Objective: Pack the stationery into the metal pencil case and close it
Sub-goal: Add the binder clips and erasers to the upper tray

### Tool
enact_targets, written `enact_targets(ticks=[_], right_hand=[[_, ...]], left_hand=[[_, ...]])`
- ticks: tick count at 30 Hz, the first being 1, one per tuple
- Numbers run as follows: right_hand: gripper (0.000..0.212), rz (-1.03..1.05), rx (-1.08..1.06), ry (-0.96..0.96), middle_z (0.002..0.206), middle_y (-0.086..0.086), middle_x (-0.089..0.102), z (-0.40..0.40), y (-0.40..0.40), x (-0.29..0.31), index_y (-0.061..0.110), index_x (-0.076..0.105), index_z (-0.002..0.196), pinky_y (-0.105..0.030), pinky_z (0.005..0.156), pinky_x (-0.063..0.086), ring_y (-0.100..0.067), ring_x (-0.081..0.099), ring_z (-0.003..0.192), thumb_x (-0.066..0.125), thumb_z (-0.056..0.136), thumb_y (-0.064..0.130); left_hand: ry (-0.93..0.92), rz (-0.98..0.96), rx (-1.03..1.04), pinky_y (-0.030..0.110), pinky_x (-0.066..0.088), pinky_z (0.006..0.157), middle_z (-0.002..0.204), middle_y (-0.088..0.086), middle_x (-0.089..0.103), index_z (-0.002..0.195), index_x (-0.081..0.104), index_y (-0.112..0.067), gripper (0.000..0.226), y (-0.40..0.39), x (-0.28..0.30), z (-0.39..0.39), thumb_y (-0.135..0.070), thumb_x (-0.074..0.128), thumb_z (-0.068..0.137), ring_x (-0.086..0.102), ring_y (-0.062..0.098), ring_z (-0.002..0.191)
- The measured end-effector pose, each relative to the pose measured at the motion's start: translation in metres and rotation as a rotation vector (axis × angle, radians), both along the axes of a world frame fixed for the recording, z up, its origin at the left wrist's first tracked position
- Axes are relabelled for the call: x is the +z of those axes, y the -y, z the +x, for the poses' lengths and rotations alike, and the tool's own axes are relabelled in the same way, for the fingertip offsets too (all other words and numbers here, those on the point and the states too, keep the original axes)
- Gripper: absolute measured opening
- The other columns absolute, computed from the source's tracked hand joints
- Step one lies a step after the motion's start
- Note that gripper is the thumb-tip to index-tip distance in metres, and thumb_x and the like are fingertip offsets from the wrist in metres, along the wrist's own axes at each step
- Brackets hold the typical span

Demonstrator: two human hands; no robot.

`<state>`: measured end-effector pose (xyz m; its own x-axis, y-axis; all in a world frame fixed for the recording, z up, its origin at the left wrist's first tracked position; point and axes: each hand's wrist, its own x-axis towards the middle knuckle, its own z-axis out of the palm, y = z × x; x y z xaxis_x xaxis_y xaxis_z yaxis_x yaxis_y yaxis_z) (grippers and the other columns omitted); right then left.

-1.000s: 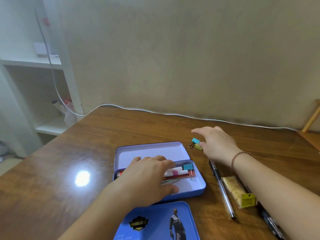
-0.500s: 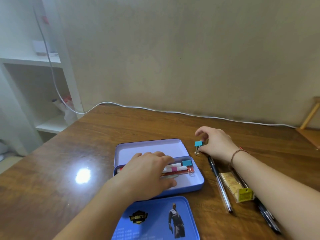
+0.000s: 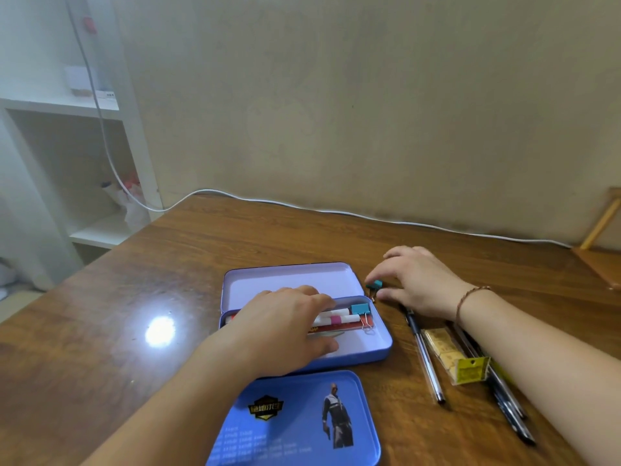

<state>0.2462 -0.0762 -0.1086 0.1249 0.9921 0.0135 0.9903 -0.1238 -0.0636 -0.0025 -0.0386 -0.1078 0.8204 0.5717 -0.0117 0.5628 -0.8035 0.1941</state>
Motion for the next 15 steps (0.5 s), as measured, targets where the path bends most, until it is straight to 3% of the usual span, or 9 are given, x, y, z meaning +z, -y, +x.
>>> enact_targets(ticks=[2,6,10,12,15], right_hand=[[0.029,0.089,0.003,0.020,0.115,0.013,0.055,0.000,0.002,-0.002,0.049,0.059,0.110,-0.041,0.103,0.037,-0.016,0.041,0.120,0.066,0.083,0.043],[0.048,0.145,-0.031,-0.150,0.096,0.018,0.058,0.003,0.010,-0.003,0.046,0.052,0.125,-0.038,0.097,0.041,-0.012,0.044,0.105,0.069,0.083,0.028],[0.008,0.156,-0.021,-0.068,0.095,0.018,0.060,0.007,0.022,0.006,0.039,0.065,0.092,-0.040,0.097,0.040,-0.011,0.046,0.106,0.066,0.084,0.038],[0.005,0.156,-0.008,-0.041,0.096,0.017,0.061,0.009,0.032,0.012,0.038,0.061,0.082,-0.040,0.099,0.038,-0.008,0.047,0.107,0.065,0.085,0.040],[0.002,0.223,-0.040,-0.105,0.101,0.011,0.064,0.006,0.045,0.019,0.034,0.063,0.087,-0.035,0.094,0.046,-0.008,0.054,0.103,0.064,0.086,0.036]], left_hand=[[-0.005,0.008,0.001,0.041,0.039,0.107,0.141,-0.012,0.050,0.143,0.041,-0.037,0.057,0.000,-0.001,0.000,-0.058,0.053,0.091,0.052,0.015,0.123],[0.000,-0.012,0.015,0.048,0.022,0.117,0.140,-0.014,0.050,0.141,0.041,-0.039,0.054,-0.003,-0.001,-0.002,-0.057,0.052,0.092,0.049,0.015,0.127],[0.024,-0.028,0.004,0.040,0.039,0.105,0.135,-0.014,0.053,0.136,0.048,-0.041,0.047,-0.005,-0.002,-0.003,-0.052,0.056,0.092,0.055,0.017,0.118],[0.034,-0.053,0.012,0.039,0.046,0.098,0.132,-0.013,0.055,0.133,0.051,-0.041,0.043,-0.007,-0.002,-0.003,-0.048,0.059,0.091,0.057,0.018,0.115],[0.020,-0.071,0.021,0.040,0.048,0.096,0.131,-0.012,0.056,0.134,0.051,-0.042,0.044,-0.008,-0.001,-0.003,-0.047,0.060,0.091,0.057,0.018,0.114]])
